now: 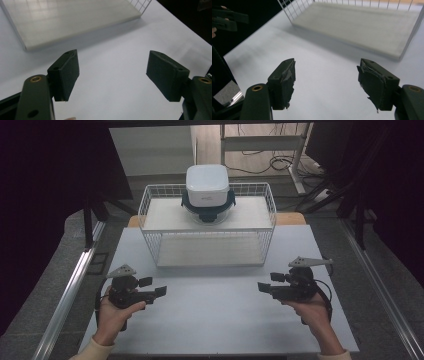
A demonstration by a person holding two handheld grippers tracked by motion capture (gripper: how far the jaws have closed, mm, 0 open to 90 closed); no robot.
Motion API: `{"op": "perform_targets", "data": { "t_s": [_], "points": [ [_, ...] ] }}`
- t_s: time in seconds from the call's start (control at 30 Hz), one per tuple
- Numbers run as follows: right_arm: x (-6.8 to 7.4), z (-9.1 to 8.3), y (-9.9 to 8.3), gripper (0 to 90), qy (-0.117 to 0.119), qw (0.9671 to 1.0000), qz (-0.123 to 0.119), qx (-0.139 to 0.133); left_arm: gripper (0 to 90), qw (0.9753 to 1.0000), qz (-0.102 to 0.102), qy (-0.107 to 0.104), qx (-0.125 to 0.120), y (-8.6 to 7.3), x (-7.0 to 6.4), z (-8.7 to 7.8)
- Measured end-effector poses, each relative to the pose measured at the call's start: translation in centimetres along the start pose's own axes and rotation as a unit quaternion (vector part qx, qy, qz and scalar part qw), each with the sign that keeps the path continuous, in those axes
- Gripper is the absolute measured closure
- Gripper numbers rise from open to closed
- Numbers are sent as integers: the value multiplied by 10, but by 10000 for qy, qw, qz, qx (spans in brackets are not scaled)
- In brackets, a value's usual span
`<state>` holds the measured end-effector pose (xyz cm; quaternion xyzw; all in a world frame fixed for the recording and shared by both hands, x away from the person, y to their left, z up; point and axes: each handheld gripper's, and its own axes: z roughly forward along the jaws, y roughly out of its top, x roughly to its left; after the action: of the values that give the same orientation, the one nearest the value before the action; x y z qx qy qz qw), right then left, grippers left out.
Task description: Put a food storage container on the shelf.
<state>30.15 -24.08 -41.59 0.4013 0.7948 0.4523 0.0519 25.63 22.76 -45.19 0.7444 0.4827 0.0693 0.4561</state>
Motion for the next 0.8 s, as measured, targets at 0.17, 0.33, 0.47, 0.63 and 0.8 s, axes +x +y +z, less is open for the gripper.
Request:
{"op": "perform_targets", "data": {
  "t_s": [0.17, 0.33, 0.47, 0.63, 0.8],
  "points": [
    [-4, 12, -21, 297, -132, 9997, 13, 202, 258, 9997, -2, 66, 254, -14, 2, 13],
    [-10, 20, -34, 297, -166, 9992, 121, 355, 257, 9992, 88, 151, 364, -17, 0, 20],
    [-10, 23, -36, 297, -173, 9989, 126, 406, 256, 9991, 129, 152, 378, -18, -2, 21],
    [-10, 23, -35, 297, -171, 9991, 103, 365, 256, 9991, 142, 168, 356, -17, -2, 21],
    [-14, 23, -37, 293, -229, 9991, 106, 355, 255, 9989, 131, 186, 399, -18, -2, 24]
  ]
}}
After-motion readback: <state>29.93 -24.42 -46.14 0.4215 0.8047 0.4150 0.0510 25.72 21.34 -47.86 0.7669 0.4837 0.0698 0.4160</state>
